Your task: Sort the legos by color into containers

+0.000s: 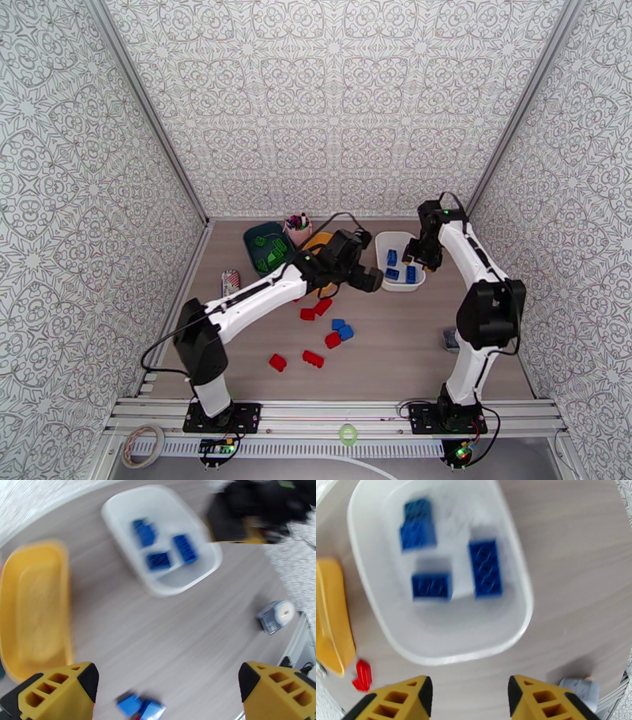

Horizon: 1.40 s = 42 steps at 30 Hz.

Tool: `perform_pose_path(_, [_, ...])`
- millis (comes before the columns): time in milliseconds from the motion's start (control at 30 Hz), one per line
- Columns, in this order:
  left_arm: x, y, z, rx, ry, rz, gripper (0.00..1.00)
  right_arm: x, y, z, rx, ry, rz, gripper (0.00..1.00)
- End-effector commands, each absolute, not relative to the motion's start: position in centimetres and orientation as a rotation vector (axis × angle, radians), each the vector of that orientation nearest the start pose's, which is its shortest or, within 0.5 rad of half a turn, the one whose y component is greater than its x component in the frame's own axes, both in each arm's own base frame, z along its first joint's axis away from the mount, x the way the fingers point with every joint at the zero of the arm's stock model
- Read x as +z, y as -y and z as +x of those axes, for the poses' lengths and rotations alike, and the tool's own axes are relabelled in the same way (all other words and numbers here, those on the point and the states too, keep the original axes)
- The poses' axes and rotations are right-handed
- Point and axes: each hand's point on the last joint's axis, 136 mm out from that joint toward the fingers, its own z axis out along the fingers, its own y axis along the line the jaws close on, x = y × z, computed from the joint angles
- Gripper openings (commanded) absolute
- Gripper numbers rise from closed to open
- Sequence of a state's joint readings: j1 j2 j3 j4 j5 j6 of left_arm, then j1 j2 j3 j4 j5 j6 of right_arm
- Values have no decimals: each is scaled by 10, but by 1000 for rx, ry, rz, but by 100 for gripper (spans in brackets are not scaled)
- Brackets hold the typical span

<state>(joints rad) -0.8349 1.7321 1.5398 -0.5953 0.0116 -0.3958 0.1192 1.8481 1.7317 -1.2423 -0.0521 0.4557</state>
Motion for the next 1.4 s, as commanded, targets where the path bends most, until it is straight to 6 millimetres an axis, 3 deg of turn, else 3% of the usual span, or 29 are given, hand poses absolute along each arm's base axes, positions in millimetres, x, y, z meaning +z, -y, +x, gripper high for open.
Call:
perform_pose_path(0, [193,313,327,-539,-2467,294,99,160,-98,372,279,-2906,366,57])
perform_pose_path(233, [148,245,299,-603,-2572,-58,99,123,-185,305,322,-3020,33,61])
perform_pose_path(467, [126,206,271,-620,-2581,-282,99,86,-240,254,339,-3093,-223,65])
perform_pose_path(767, [122,183,253,-619,-2565,-382,99,60,-244,211,243,-3097,-403,67])
perform_pose_path(1000, [127,190,256,-634,-2580,-347,99,38,-233,186,149,-3075,-466,69])
perform_pose_path(1133, [127,192,256,-642,-2570,-361,99,25,-236,184,103,-3076,-484,69])
perform_pose_path(1367, [129,190,255,-635,-2566,-358,99,18,-253,197,67,-3063,-518,70])
